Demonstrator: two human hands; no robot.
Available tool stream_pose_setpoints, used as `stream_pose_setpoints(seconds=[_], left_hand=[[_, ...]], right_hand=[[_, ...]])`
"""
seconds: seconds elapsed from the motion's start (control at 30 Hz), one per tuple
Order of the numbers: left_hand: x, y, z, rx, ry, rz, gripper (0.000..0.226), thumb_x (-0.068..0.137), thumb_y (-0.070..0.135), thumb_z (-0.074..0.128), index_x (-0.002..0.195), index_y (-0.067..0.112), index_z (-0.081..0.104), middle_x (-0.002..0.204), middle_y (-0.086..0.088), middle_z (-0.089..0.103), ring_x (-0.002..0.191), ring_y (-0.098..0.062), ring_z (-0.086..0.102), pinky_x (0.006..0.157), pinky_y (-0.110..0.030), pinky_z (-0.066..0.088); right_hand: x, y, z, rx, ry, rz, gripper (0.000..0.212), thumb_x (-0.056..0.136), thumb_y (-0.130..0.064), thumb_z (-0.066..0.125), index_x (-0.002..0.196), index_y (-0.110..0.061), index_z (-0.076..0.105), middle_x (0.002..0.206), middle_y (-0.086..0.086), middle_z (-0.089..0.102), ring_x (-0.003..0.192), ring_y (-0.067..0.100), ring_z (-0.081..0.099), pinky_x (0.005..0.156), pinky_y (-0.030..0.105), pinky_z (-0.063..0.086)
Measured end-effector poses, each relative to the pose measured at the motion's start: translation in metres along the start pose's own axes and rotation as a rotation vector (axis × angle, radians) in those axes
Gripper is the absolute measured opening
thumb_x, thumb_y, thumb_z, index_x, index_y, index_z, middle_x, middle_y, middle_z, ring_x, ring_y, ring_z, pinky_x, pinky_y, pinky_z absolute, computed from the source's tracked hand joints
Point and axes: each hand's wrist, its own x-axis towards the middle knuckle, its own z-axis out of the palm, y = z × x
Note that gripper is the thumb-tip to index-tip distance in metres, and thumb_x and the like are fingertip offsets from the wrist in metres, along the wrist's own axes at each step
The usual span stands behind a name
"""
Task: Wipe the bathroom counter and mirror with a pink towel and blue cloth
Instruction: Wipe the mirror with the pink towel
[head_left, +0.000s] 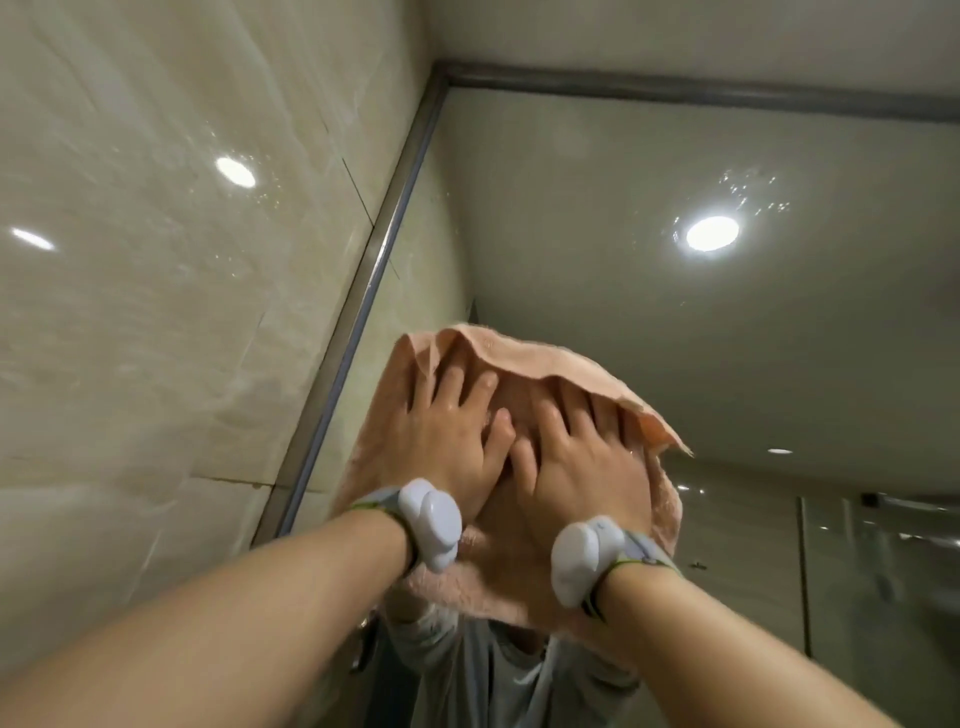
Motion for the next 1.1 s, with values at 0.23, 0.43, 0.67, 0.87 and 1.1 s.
stream_pose_setpoints(seconds=[0.23,0.43,0.67,0.87,1.1], left_hand=[[0.045,0.006,0.007,-0.017,0.075,0.039,0.061,0.097,0.052,0.027,0.148,0.025,0.048,0.152,-0.013,0.048,0.143,-0.040,0.039,0.115,-0.059,0.032],[0.061,0.007,0.009,-0.054,0.111,0.015,0.058,0.098,0.050,0.028,0.147,0.027,0.048,0.151,-0.011,0.048,0.143,-0.036,0.038,0.116,-0.055,0.027],[0.057,0.007,0.009,-0.046,0.138,0.003,0.055,0.098,0.048,0.030,0.145,0.026,0.049,0.142,-0.010,0.054,0.136,-0.036,0.045,0.112,-0.055,0.031],[0.050,0.011,0.009,-0.046,0.128,0.001,0.057,0.098,0.048,0.029,0.145,0.026,0.050,0.142,-0.011,0.054,0.135,-0.038,0.046,0.111,-0.057,0.034],[0.032,0.013,0.008,-0.055,0.101,-0.003,0.060,0.098,0.049,0.026,0.147,0.025,0.050,0.143,-0.013,0.054,0.136,-0.039,0.046,0.108,-0.058,0.037]], right_hand=[[0.041,0.015,0.007,0.022,0.026,0.025,0.037,0.093,-0.048,0.036,0.124,-0.031,0.049,0.124,0.000,0.059,0.116,0.028,0.051,0.095,0.044,0.037],[0.063,0.019,0.008,0.048,0.020,0.012,0.038,0.096,-0.048,0.033,0.124,-0.029,0.051,0.131,0.000,0.057,0.120,0.028,0.050,0.100,0.043,0.034],[0.061,0.017,0.007,0.061,-0.024,0.020,0.037,0.099,-0.050,0.029,0.119,-0.029,0.051,0.121,0.001,0.061,0.113,0.029,0.054,0.089,0.040,0.037],[0.051,0.016,0.007,0.055,-0.004,0.042,0.039,0.099,-0.050,0.030,0.127,-0.031,0.048,0.124,0.000,0.061,0.114,0.029,0.054,0.094,0.041,0.037],[0.034,0.014,0.010,0.020,0.045,0.061,0.039,0.096,-0.049,0.035,0.125,-0.030,0.054,0.125,0.000,0.062,0.120,0.029,0.051,0.099,0.044,0.035]])
